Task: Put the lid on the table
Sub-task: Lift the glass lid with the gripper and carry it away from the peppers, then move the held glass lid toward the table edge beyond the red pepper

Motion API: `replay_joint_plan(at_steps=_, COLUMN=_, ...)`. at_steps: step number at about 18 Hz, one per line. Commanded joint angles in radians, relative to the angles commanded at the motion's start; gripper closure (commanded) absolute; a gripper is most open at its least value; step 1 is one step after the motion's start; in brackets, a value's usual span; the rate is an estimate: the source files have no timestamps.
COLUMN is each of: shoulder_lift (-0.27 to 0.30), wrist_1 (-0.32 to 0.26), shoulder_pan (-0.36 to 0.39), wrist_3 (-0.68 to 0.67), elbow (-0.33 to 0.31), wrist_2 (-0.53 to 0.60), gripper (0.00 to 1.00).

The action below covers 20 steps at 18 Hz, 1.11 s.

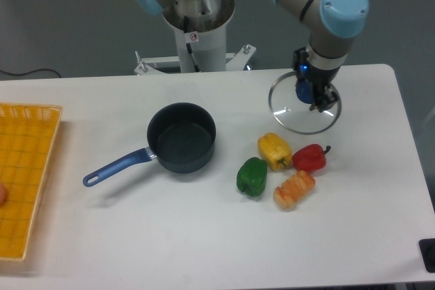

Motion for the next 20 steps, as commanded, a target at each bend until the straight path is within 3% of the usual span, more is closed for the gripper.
replay_joint_plan(at_steps=11, shoulder_lift=-0.074, wrist_1=0.092, shoulder_pan=0.066, wrist_3=0.104, elbow=-0.002, wrist_2=0.009, gripper=0.4)
replay_joint_plan(at_steps=20, shoulder_lift=-0.121, wrist_1=0.109, shoulder_pan=0.107, wrist_3=0.129, elbow=-0.002, wrist_2=0.006, gripper=0.4)
